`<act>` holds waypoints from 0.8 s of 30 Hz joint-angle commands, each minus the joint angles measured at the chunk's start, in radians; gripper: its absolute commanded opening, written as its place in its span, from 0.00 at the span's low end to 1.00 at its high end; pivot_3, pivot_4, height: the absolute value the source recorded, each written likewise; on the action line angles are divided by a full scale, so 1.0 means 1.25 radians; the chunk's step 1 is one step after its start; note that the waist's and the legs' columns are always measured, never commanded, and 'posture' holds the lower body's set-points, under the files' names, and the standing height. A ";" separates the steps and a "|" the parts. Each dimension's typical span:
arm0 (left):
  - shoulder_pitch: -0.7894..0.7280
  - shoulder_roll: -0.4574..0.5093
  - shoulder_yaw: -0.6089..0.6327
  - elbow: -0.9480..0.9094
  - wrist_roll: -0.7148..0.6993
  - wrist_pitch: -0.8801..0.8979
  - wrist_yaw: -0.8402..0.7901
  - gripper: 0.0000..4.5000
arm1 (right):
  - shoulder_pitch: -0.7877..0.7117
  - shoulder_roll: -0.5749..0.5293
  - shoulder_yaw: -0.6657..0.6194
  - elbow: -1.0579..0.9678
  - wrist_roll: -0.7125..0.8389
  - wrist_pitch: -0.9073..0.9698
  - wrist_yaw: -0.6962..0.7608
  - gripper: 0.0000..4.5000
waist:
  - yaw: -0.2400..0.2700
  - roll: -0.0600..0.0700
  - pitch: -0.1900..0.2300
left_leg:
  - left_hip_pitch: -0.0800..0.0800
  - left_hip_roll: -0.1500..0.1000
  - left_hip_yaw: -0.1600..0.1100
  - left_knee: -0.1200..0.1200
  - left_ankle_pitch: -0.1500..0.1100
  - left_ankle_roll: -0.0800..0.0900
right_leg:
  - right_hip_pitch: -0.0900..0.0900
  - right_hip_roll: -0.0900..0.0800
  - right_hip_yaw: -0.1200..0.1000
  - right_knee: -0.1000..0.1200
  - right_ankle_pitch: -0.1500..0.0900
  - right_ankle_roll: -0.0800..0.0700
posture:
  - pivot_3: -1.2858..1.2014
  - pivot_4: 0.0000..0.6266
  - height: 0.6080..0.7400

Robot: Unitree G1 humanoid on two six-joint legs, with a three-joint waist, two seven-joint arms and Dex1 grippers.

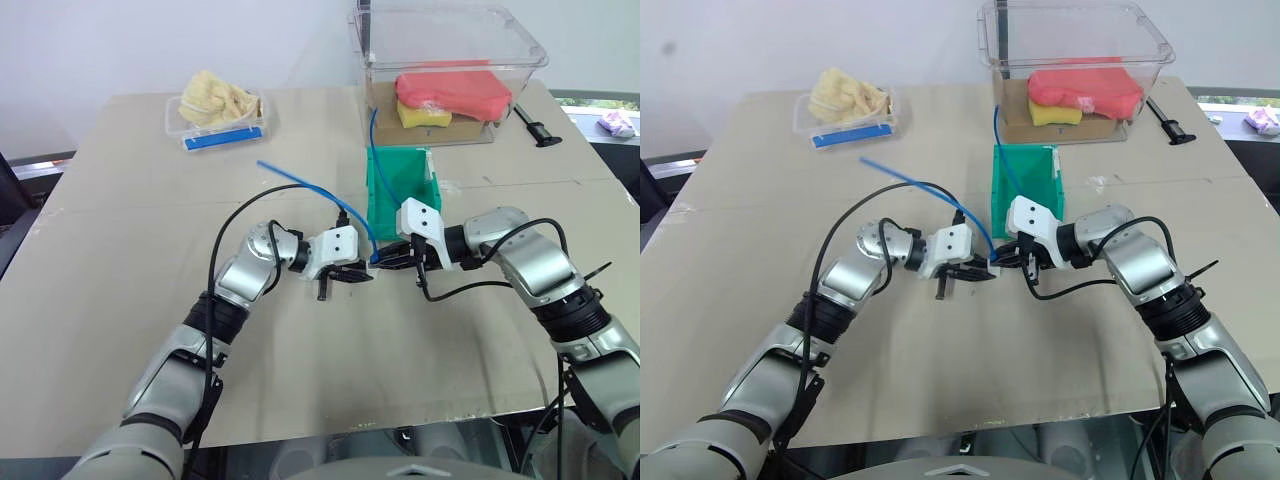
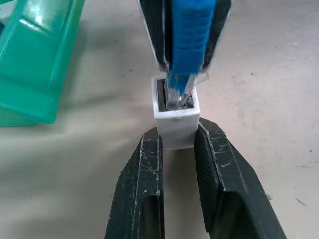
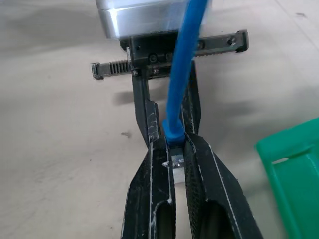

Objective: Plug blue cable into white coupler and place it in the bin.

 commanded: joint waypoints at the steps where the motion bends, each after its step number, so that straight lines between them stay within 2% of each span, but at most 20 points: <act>1: 0.004 -0.001 -0.003 -0.023 0.000 -0.003 -0.013 0.06 | 0.016 -0.005 0.055 0.034 -0.048 0.005 0.018 0.00 | 0.000 0.000 0.000 | 0.000 0.000 0.000 0.000 0.000 0.000 | 0.000 0.000 0.000 0.000 0.000 0.000 | 0.52 0.24 1.00; 9: 0.005 -0.007 -0.001 -0.029 -0.002 0.000 -0.012 0.06 | 0.006 0.027 0.099 0.137 -0.113 -0.050 0.044 0.00 | -0.002 0.000 -0.004 | 0.002 0.000 0.000 0.000 0.000 0.000 | 0.002 0.001 0.000 0.000 0.000 0.000 | 0.52 0.24 1.00; 14: 0.014 -0.007 0.004 -0.040 -0.001 0.006 -0.009 0.06 | 0.023 0.022 0.112 0.144 -0.137 -0.073 0.064 0.00 | -0.003 0.000 -0.009 | 0.004 0.000 0.000 0.000 0.000 0.000 | 0.004 0.001 0.000 0.000 0.000 0.000 | 0.52 0.24 1.00; 19: 0.023 -0.007 0.005 -0.050 -0.001 0.011 -0.004 0.06 | 0.016 0.045 0.032 0.163 -0.131 -0.146 -0.012 0.00 | -0.003 0.000 -0.012 | 0.004 0.000 0.000 0.000 0.000 0.000 | 0.004 0.001 0.000 0.000 0.000 0.000 | 0.52 0.24 1.00; 21: 0.027 -0.008 0.009 -0.055 -0.002 0.016 -0.002 0.06 | 0.014 0.059 -0.042 0.138 -0.076 -0.126 -0.034 0.00 | -0.007 0.000 -0.012 | 0.004 0.000 0.000 0.000 0.000 0.000 | 0.003 0.001 0.000 0.000 0.000 -0.001 | 0.52 0.24 1.00; 22: 0.030 -0.007 0.012 -0.060 -0.004 0.021 -0.001 0.06 | 0.015 0.062 -0.085 0.108 -0.042 -0.111 -0.040 0.15 | -0.007 0.000 -0.012 | 0.004 0.000 0.000 0.000 0.000 0.000 | 0.003 0.002 0.000 0.000 0.001 -0.001 | 0.52 0.24 1.00; 24: 0.037 -0.007 0.018 -0.072 -0.008 0.033 0.000 0.06 | 0.026 0.057 -0.158 0.034 0.018 -0.080 -0.052 0.33 | -0.005 0.001 -0.011 | 0.003 0.001 -0.001 0.000 0.000 0.000 | 0.003 0.001 0.000 0.000 0.001 -0.002 | 0.52 0.24 1.00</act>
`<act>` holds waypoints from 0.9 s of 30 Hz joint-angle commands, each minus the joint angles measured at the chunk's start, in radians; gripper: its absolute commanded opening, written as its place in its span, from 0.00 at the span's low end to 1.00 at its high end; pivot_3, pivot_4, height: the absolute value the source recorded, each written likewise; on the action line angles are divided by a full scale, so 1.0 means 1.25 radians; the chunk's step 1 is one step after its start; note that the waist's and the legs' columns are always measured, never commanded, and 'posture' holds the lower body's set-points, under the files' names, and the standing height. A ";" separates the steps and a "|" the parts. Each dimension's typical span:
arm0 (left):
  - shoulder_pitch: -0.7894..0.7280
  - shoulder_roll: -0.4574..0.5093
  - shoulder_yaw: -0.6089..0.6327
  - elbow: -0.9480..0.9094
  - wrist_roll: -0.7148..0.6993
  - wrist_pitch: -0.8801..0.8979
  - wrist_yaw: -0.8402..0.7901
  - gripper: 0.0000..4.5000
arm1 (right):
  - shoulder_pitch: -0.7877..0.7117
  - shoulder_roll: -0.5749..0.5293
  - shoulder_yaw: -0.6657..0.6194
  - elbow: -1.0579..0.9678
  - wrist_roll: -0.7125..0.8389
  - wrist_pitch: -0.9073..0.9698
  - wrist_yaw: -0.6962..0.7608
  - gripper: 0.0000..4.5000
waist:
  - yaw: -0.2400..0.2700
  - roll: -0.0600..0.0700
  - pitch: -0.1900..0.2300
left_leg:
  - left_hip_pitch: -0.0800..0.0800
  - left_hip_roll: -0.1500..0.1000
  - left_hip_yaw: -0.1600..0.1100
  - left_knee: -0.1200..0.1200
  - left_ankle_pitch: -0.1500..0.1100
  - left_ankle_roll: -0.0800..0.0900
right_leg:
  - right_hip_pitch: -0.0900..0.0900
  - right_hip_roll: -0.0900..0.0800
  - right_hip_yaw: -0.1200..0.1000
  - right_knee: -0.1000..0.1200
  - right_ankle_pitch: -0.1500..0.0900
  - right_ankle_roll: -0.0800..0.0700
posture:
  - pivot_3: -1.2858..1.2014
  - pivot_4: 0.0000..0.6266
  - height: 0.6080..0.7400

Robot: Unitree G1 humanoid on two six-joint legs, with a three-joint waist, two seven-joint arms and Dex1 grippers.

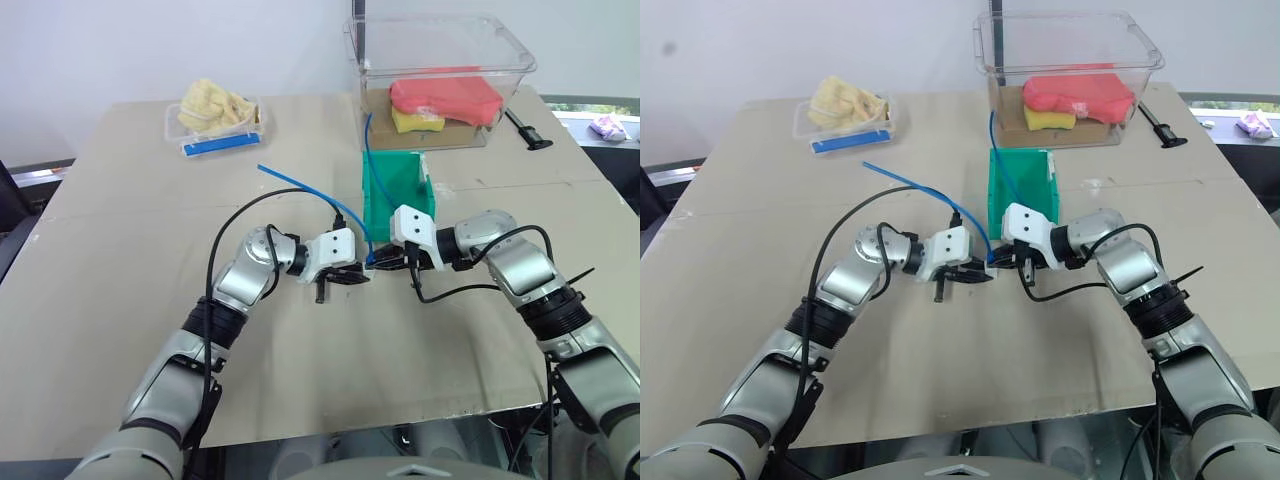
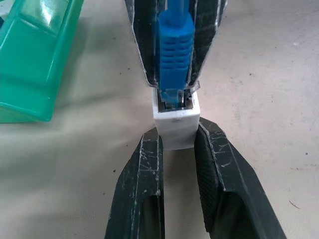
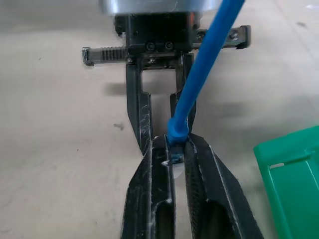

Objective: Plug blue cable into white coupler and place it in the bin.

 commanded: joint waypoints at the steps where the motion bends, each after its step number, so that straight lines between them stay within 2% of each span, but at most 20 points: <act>1: 0.012 -0.003 0.006 -0.057 -0.025 0.017 -0.010 0.06 | 0.003 -0.019 -0.132 -0.117 0.086 0.054 -0.041 0.50 | 0.003 0.000 0.000 | -0.001 0.000 0.000 0.000 0.000 0.000 | 0.000 0.000 0.000 0.000 0.000 0.000 | 0.52 0.24 1.00; 2: 0.017 -0.001 0.013 -0.071 -0.033 0.034 -0.009 0.06 | 0.030 -0.037 -0.168 -0.185 0.125 0.082 -0.040 0.55 | 0.004 0.001 0.000 | -0.001 0.000 0.000 0.000 0.000 0.000 | 0.000 0.000 0.000 0.000 0.000 0.000 | 0.52 0.24 1.00; 4: 0.028 0.003 0.028 -0.103 -0.052 0.076 -0.007 0.06 | 0.096 -0.069 -0.230 -0.312 0.193 0.131 -0.046 0.74 | 0.010 0.001 0.001 | -0.003 0.000 -0.001 0.000 0.000 0.000 | -0.002 -0.001 0.000 0.000 0.000 0.000 | 0.52 0.24 1.00; 5: 0.032 0.006 0.033 -0.118 -0.061 0.095 -0.005 0.06 | 0.122 -0.082 -0.251 -0.361 0.218 0.152 -0.055 0.91 | 0.010 0.001 0.001 | -0.003 0.000 -0.002 0.000 0.000 0.000 | -0.002 -0.001 -0.001 -0.001 0.000 0.000 | 0.52 0.24 1.00; 6: 0.037 0.009 0.043 -0.136 -0.073 0.122 -0.002 0.06 | 0.163 -0.092 -0.277 -0.414 0.236 0.166 -0.071 0.93 | 0.010 0.001 0.001 | -0.003 0.000 -0.002 0.000 0.000 0.000 | -0.002 -0.001 -0.001 -0.001 0.000 0.000 | 0.52 0.24 1.00; 9: 0.053 0.014 0.078 -0.205 -0.119 0.219 0.019 0.06 | 0.305 -0.106 -0.362 -0.564 0.237 0.178 -0.159 0.93 | 0.014 0.001 0.001 | -0.004 0.000 -0.003 0.000 0.000 0.000 | -0.002 -0.001 -0.002 -0.002 0.000 0.000 | 0.52 0.24 1.00; 12: 0.039 -0.008 0.139 -0.274 -0.198 0.394 0.077 0.06 | 0.449 -0.085 -0.431 -0.690 0.185 0.178 -0.288 0.93 | 0.014 0.001 0.001 | -0.004 0.000 -0.002 0.000 -0.002 0.003 | -0.002 -0.001 -0.002 -0.001 0.000 0.001 | 0.52 0.24 1.00; 15: -0.025 -0.048 0.203 -0.295 -0.261 0.587 0.166 0.06 | 0.579 -0.059 -0.467 -0.781 0.118 0.163 -0.392 0.93 | 0.015 0.000 0.001 | -0.003 0.000 -0.002 0.001 -0.002 0.004 | 0.000 -0.001 -0.002 0.000 0.000 0.002 | 0.52 0.24 1.00; 18: -0.118 -0.095 0.251 -0.267 -0.310 0.726 0.240 0.06 | 0.674 -0.009 -0.495 -0.859 0.113 0.174 -0.467 0.93 | 0.014 0.000 0.001 | 0.000 0.000 -0.002 0.002 -0.002 0.004 | 0.004 0.001 -0.002 0.000 -0.001 0.005 | 0.52 0.24 1.00; 22: -0.250 -0.173 0.254 -0.144 -0.302 0.775 0.330 0.06 | 0.785 0.016 -0.479 -0.925 0.088 0.171 -0.513 0.93 | 0.015 0.000 0.001 | 0.006 0.000 -0.002 0.001 -0.002 0.004 | 0.009 0.001 -0.002 -0.001 -0.002 0.005 | 0.52 0.24 1.00; 25: -0.360 -0.238 0.261 0.041 -0.261 0.733 0.421 0.06 | 0.817 0.029 -0.459 -0.941 0.079 0.164 -0.548 0.93 | 0.010 -0.001 0.002 | 0.011 0.000 0.000 0.001 -0.002 0.004 | 0.013 0.001 0.000 -0.003 -0.002 0.006 | 0.52 0.24 1.00; 27: -0.440 -0.273 0.271 0.193 -0.239 0.687 0.463 0.29 | 0.830 0.034 -0.446 -0.942 0.070 0.153 -0.572 0.94 | 0.011 -0.001 0.002 | 0.012 -0.001 0.000 0.000 -0.002 0.004 | 0.014 0.001 0.000 -0.003 -0.003 0.007 | 0.52 0.24 1.00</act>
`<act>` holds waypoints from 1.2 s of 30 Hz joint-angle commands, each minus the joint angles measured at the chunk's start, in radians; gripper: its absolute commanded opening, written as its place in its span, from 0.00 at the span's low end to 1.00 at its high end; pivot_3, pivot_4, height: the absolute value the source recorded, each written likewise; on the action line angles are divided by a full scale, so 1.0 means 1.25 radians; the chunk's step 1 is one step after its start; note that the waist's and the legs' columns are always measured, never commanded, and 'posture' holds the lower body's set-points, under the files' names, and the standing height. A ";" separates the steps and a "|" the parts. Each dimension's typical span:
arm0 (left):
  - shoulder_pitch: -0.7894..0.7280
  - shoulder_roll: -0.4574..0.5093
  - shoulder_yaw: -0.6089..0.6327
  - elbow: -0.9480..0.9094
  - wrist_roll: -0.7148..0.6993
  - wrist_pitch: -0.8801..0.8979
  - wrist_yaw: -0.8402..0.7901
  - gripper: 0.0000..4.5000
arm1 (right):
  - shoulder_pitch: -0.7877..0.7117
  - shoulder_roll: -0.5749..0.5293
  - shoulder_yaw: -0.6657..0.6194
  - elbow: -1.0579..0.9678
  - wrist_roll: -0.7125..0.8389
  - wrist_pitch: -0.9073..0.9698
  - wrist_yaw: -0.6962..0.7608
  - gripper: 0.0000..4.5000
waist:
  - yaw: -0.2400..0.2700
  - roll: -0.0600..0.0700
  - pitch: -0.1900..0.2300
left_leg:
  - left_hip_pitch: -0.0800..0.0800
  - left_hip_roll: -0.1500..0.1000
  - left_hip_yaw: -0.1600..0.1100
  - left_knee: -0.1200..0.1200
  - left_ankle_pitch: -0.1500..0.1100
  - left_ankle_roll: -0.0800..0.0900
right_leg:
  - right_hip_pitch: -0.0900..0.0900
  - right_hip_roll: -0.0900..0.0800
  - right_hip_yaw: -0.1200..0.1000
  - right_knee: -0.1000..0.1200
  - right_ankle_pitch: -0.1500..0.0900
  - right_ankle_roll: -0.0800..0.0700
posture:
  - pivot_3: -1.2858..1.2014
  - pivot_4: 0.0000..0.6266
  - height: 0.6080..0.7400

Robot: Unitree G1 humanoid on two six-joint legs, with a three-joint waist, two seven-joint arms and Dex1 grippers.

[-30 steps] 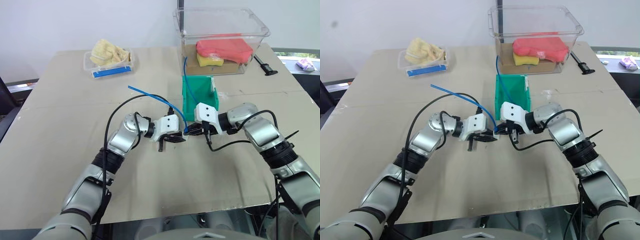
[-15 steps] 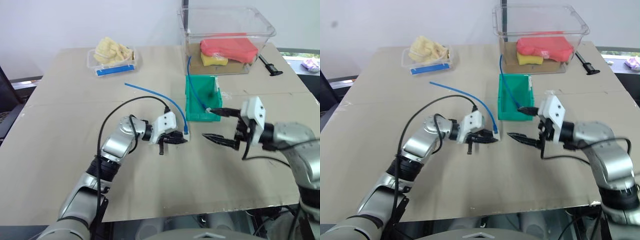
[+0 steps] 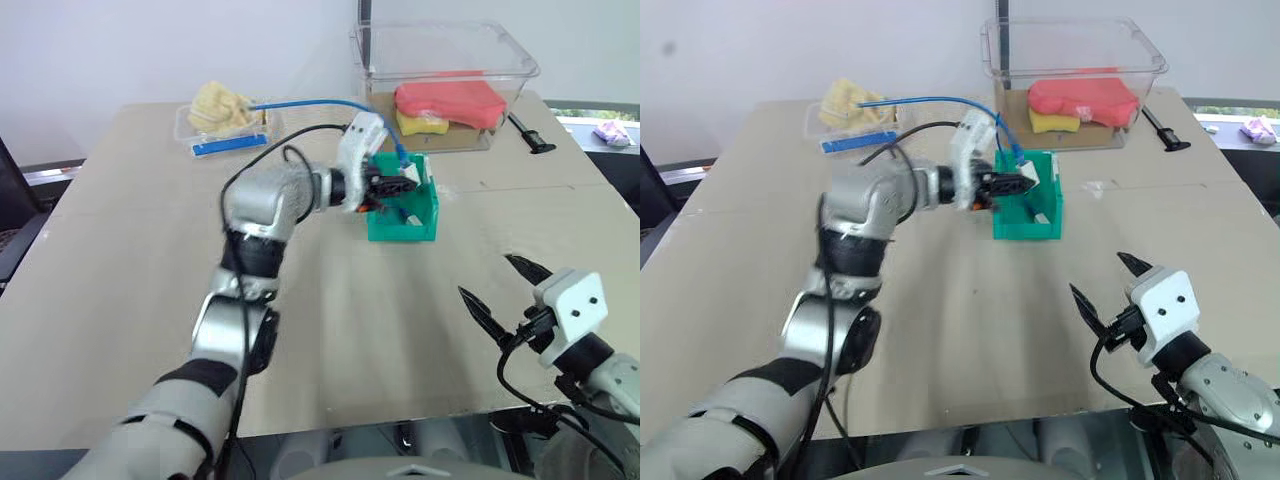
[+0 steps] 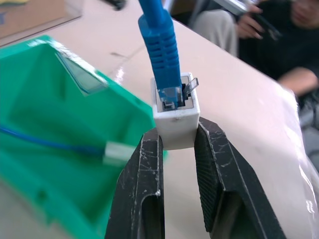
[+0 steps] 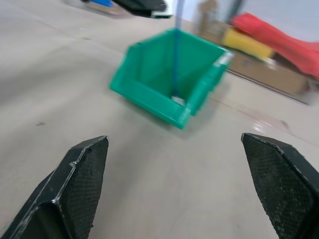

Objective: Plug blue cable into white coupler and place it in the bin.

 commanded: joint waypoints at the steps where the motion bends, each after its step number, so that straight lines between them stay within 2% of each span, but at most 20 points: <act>1: -0.117 -0.043 0.023 0.222 0.037 -0.080 0.075 0.38 | 0.015 0.007 0.016 -0.034 -0.016 -0.030 -0.047 0.94 | 0.001 -0.001 0.001 | 0.000 0.000 0.000 0.000 0.000 0.000 | 0.000 0.000 0.000 0.000 0.000 0.000 | 0.52 0.24 1.00; 4: -0.162 -0.041 0.019 0.287 0.042 -0.093 0.069 0.66 | 0.028 0.002 0.026 -0.034 -0.013 -0.050 -0.070 0.94 | -0.005 0.000 0.001 | 0.000 0.000 0.001 -0.001 0.000 0.000 | -0.001 0.000 0.001 0.000 0.000 0.000 | 0.52 0.24 1.00; 7: -0.152 -0.013 0.021 0.252 0.027 -0.056 0.052 0.87 | 0.028 -0.005 0.026 -0.034 -0.006 -0.056 -0.084 0.94 | -0.003 -0.001 0.002 | 0.000 0.001 0.001 -0.002 0.000 0.000 | -0.002 0.000 0.001 0.000 0.000 0.000 | 0.52 0.24 1.00; 8: -0.141 0.000 0.030 0.223 0.011 -0.037 0.042 0.99 | 0.026 -0.008 0.025 -0.034 -0.001 -0.056 -0.088 0.94 | -0.004 -0.001 0.002 | -0.001 0.001 0.001 -0.002 0.000 0.000 | -0.002 0.000 0.001 0.000 0.000 0.000 | 0.52 0.24 1.00; 12: -0.022 0.068 0.056 -0.008 -0.057 -0.012 -0.010 0.99 | 0.000 -0.020 0.010 -0.034 0.019 -0.027 -0.086 0.94 | -0.006 0.000 0.003 | 0.000 0.002 0.001 -0.002 0.000 -0.001 | -0.002 0.000 0.002 0.000 0.000 0.000 | 0.52 0.24 1.00; 15: 0.126 0.125 0.065 -0.217 -0.075 -0.093 -0.041 0.99 | -0.030 -0.034 -0.005 -0.013 0.042 -0.017 -0.067 0.94 | -0.003 0.001 0.003 | 0.000 0.003 0.002 -0.002 0.002 -0.004 | -0.002 0.000 0.003 0.001 0.002 -0.003 | 0.52 0.24 1.00; 20: 0.360 0.219 0.142 -0.430 -0.170 -0.199 -0.163 0.99 | -0.060 -0.069 -0.048 0.046 0.089 -0.026 -0.014 0.94 | 0.001 0.001 0.004 | 0.000 0.003 0.003 -0.002 0.002 -0.004 | -0.003 0.000 0.004 0.000 0.002 -0.004 | 0.52 0.24 1.00; 27: 0.674 0.350 0.215 -0.579 -0.181 -0.297 -0.219 0.99 | -0.021 -0.147 -0.134 0.153 0.144 -0.077 0.129 0.94 | 0.008 0.001 0.005 | 0.000 0.003 0.003 -0.002 -0.001 0.001 | -0.001 -0.001 0.003 -0.001 0.001 -0.004 | 0.52 0.24 1.00; 33: 0.893 0.399 0.302 -0.627 -0.183 -0.333 -0.220 0.99 | 0.081 -0.199 -0.236 0.242 0.159 -0.143 0.265 0.94 | 0.014 0.002 0.005 | 0.000 0.004 0.003 -0.002 -0.001 0.001 | -0.001 -0.001 0.002 -0.002 -0.002 -0.003 | 0.52 0.24 1.00; 36: 0.963 0.412 0.319 -0.630 -0.179 -0.367 -0.227 0.99 | 0.110 -0.220 -0.253 0.280 0.146 -0.174 0.305 0.94 | 0.016 0.002 0.005 | 0.000 0.004 0.004 -0.002 -0.002 0.002 | -0.001 -0.001 0.002 -0.002 -0.002 -0.003 | 0.52 0.24 1.00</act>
